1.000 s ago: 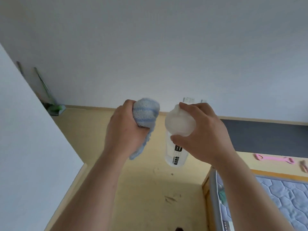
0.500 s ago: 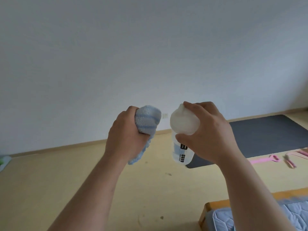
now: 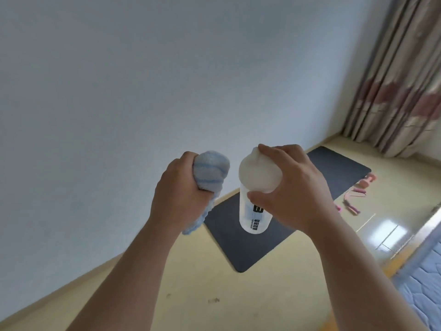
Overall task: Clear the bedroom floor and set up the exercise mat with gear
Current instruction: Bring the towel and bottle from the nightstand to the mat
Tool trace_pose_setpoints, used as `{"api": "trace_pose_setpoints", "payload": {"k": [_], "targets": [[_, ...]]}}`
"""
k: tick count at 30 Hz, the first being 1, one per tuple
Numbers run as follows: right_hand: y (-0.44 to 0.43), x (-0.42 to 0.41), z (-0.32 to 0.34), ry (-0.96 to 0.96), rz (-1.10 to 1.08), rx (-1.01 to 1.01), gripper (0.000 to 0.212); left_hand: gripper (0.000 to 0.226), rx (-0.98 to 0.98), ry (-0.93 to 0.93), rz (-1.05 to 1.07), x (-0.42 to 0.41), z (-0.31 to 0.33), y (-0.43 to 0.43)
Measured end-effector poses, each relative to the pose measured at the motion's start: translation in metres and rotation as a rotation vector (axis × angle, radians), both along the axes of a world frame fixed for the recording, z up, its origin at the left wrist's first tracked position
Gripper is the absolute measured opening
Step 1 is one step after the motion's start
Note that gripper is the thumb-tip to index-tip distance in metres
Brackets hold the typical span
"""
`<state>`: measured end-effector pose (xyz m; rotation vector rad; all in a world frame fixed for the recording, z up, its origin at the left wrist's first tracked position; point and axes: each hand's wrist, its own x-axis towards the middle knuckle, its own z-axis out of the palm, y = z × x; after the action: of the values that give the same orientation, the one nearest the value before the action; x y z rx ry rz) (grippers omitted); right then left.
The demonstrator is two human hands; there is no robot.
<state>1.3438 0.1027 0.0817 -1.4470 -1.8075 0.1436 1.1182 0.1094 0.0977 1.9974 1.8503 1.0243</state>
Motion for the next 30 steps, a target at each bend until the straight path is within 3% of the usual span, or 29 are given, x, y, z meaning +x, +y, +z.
{"api": "trace_pose_setpoints", "payload": {"k": [5, 12, 30], "targets": [[0.08, 0.025, 0.002, 0.036, -0.202, -0.018, 0.087, 0.023, -0.024, -0.006, -0.206, 0.031, 0.003, 0.126], [0.151, 0.095, -0.013, 0.018, -0.395, -0.022, 0.089, 0.027, -0.06, -0.01, -0.384, 0.117, -0.019, 0.237], [0.35, 0.494, -0.01, -0.025, -0.656, -0.039, 0.089, 0.028, -0.042, 0.023, -0.622, 0.528, -0.03, 0.487]]}}
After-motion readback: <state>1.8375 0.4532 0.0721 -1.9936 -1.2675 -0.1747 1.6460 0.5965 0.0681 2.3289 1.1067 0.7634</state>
